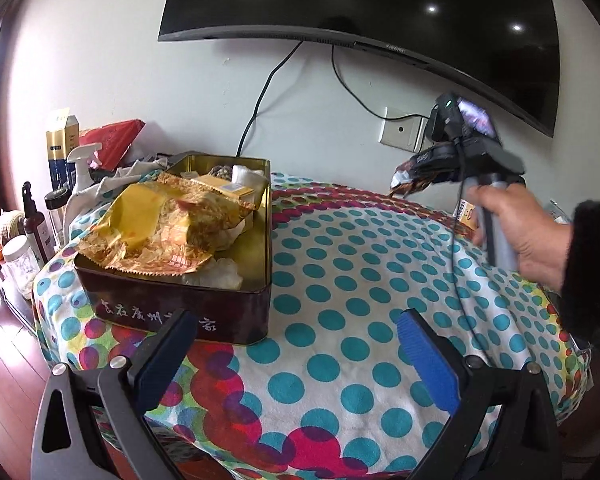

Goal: Organize objects
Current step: 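Grasp the brown OCAK snack packet with the right gripper, then carry the brown packet into the gold tin and release it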

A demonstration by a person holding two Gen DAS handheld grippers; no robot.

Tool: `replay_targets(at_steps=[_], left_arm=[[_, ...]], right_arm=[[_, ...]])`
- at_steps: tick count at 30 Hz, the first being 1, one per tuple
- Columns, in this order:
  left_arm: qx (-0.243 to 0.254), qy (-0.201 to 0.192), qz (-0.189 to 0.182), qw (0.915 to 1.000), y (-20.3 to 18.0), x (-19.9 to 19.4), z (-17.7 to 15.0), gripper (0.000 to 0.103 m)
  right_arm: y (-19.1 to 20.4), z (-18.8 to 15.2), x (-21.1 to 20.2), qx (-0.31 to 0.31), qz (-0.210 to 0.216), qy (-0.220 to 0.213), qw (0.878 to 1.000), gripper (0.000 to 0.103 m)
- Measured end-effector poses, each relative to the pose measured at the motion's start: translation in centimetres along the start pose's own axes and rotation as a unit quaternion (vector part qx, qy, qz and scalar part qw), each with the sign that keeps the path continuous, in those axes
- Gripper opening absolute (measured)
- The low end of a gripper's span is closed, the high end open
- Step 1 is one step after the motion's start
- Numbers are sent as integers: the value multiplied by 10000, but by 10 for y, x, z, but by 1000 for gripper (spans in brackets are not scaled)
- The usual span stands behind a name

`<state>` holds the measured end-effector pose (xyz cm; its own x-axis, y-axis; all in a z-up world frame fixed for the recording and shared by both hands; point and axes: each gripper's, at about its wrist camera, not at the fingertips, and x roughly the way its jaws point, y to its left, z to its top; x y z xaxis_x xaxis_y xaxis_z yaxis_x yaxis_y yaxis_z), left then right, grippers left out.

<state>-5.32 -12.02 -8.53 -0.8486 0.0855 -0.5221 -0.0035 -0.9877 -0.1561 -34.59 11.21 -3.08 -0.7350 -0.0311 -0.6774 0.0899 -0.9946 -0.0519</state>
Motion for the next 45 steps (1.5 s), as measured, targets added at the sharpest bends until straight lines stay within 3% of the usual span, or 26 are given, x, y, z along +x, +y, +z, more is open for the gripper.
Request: replay_targets(at_steps=[7,13,16,22,26,34,45], left_arm=[[-110,163,441,9988,8,-5,0,103],[-258,-117,637,9976,17,-33,4,103],[-619,-95,764,9951,34,-47,3,103],[-986,-238,1075,9890,64,-63,2,103],[-1158,36,1059,9876,78,-49,-3,103],[-1340,90,1036,9855,93,-41,-3,103],[-1442,132,1099,9833,97,-38,-3,103]], right_arm=[[44,5,-39,-701,-61,-226,9973,34],[117,15,-70,-1263,382,-446,9902,34],[158,14,-83,-1511,732,-515,9845,34],[239,5,-77,-1909,1193,-415,9735,34],[269,5,-59,-1884,1357,-249,9723,34],[294,7,-24,-1901,1344,-68,9725,35],[299,8,0,-1574,1413,76,9773,36]])
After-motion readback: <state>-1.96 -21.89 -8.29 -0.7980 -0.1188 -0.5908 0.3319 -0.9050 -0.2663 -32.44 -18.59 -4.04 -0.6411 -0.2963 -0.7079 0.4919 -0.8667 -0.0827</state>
